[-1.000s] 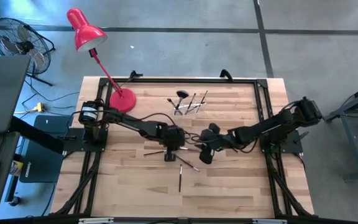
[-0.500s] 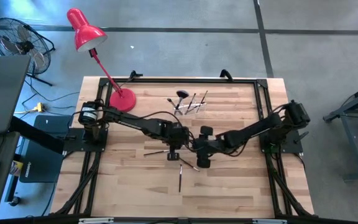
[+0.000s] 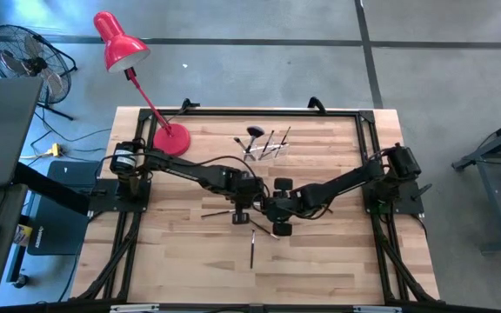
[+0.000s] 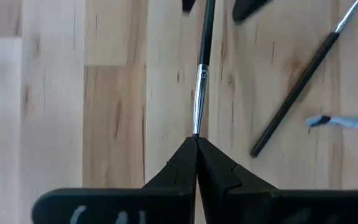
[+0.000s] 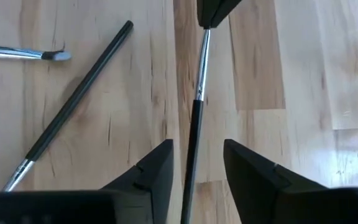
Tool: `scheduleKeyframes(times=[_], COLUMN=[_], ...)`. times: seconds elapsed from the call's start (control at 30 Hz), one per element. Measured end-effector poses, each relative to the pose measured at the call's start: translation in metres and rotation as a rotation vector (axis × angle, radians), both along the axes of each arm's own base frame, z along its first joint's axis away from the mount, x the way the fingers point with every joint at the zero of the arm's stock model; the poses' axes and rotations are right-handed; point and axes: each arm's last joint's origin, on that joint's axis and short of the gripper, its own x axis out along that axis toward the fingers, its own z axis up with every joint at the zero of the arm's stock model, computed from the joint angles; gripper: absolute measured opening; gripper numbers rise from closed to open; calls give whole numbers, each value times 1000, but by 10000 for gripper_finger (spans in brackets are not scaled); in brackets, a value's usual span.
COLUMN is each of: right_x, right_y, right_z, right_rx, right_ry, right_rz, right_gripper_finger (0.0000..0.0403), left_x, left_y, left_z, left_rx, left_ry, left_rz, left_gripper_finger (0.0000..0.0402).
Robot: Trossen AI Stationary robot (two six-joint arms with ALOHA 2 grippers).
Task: Put items in baskets/containers
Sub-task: Put the eyeshadow brush into the transparent organizer
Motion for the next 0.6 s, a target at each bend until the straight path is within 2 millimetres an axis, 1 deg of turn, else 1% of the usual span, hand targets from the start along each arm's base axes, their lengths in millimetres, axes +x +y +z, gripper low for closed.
scheduleKeyframes(times=[0.13, 0.23, 0.37, 0.47, 0.6], right_x=[-4, -9, -12, -14, -18], right_y=[3, 5, 10, 16, 24], right_z=[-1, 5, 14, 15, 14], right_rx=[-26, -98, -119, -121, -106], right_ry=[11, -12, -30, -32, -29], right_rz=[-3, -77, -46, -29, -46], right_gripper_finger=[129, 134, 149, 164, 185], left_x=[-4, -3, -2, -2, -2], left_y=[7, 11, 13, 26, 42], left_z=[-2, -1, 0, 1, 1], left_rx=[-16, -55, -113, -173, -204], left_ry=[50, 50, 38, 38, 41], left_rz=[11, 20, 3, 26, 97], left_gripper_finger=[0, 0, 0, 0, 0])
